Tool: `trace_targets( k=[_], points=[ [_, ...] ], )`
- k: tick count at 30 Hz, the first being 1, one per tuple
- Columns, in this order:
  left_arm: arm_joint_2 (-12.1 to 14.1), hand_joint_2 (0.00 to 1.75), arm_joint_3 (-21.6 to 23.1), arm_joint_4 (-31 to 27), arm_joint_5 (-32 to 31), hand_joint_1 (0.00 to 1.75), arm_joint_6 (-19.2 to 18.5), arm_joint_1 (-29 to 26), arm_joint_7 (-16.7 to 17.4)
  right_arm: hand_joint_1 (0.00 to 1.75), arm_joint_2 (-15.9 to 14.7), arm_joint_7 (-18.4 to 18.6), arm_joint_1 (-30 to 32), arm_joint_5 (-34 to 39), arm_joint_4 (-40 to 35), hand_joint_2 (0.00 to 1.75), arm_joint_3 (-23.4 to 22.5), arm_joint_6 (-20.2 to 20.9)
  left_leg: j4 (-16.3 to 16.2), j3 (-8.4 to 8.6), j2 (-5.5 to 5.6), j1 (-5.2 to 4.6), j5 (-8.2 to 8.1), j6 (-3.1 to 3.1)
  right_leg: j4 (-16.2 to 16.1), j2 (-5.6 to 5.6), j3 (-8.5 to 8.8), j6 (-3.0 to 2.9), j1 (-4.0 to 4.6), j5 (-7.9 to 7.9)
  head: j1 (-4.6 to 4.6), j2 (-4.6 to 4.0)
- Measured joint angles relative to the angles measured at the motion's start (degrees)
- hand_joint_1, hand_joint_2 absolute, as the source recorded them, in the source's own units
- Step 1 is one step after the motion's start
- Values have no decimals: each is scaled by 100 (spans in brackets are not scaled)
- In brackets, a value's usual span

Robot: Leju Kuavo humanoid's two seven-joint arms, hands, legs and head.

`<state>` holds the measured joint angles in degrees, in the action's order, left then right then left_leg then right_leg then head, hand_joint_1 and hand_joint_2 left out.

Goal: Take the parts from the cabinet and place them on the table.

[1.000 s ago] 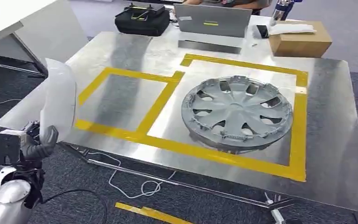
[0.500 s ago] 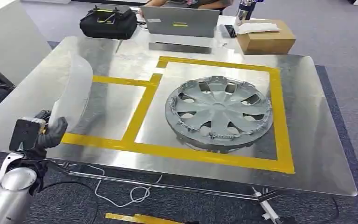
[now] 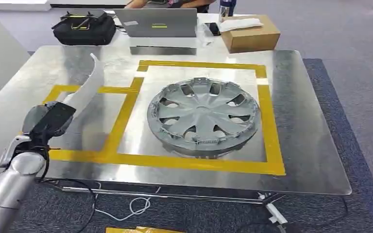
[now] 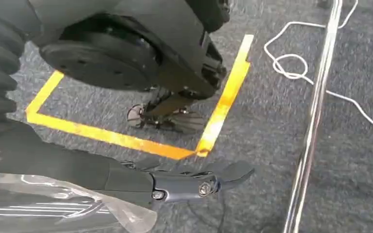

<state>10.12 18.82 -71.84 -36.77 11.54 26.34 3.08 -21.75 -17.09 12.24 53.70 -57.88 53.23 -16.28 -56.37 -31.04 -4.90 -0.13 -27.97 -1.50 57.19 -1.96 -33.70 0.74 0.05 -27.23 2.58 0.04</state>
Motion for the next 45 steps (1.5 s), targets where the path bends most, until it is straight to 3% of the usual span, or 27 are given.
trace_targets(
  k=[2,5,11,17,18,24,25,29,32,35,41,45],
  points=[
    [52,175,22,144,-52,175,-7,102,46,0,-2,-11,-49,35,50,175,153,0,4,-1,2,2,14,28,5,-7,-1,-2,2,1,0,0],
    [94,175,55,286,-81,175,-7,194,54,0,-11,-17,-100,65,105,175,286,0,8,-2,6,9,18,127,16,-14,-3,-6,5,2,0,0],
    [278,175,181,645,-1056,175,-102,463,651,0,-48,-37,-215,353,133,175,597,-134,-2,-11,5,6,20,147,16,-13,-3,-20,-3,22,4,0],
    [573,175,223,948,-1351,175,-179,624,717,0,-74,-70,-233,487,129,175,837,-282,-10,-12,8,-13,20,146,15,-19,-1,-11,-21,34,4,0],
    [588,175,223,981,-1383,0,-188,624,719,0,-83,-83,-237,514,129,0,872,-293,-10,-13,8,-15,20,146,15,-19,-1,-11,-21,34,2,0],
    [739,175,223,1082,-1775,0,-411,621,944,0,-114,-107,-338,756,72,0,1119,-501,-12,-15,8,-17,20,146,13,-18,-1,-8,-24,36,4,0],
    [761,0,216,1090,-1772,0,-380,607,913,0,-116,-122,-350,793,61,0,1160,-529,-13,-15,9,-17,20,146,13,-22,-1,-8,-24,36,7,0],
    [763,0,54,1044,-1332,0,-170,426,524,0,-157,-220,-413,998,-13,0,1337,-703,-12,-14,10,-17,20,146,14,-21,-1,-8,-23,36,4,0],
    [728,0,-136,556,-703,0,99,22,82,0,-262,-360,-409,1267,-196,0,1479,-957,-12,-14,10,-17,20,146,13,-19,-1,-9,-24,36,7,0],
    [701,0,-352,-311,-51,0,258,-600,-364,0,-408,-478,-395,1538,-463,0,1656,-1263,-12,-16,8,-18,14,144,13,-15,-1,-9,-24,33,2,0],
    [699,0,-639,-1802,659,0,468,-1687,-989,0,-632,-791,-395,1993,-868,0,1930,-1565,-11,-17,9,-20,4,135,11,-19,0,-4,-27,28,2,0],
    [595,0,-1002,-2801,1698,0,884,-2649,-1883,0,-752,-1040,-410,2415,-1119,0,2131,-1790,-11,-20,5,-20,-8,142,10,-7,2,-3,-28,25,2,0]
  ],
)
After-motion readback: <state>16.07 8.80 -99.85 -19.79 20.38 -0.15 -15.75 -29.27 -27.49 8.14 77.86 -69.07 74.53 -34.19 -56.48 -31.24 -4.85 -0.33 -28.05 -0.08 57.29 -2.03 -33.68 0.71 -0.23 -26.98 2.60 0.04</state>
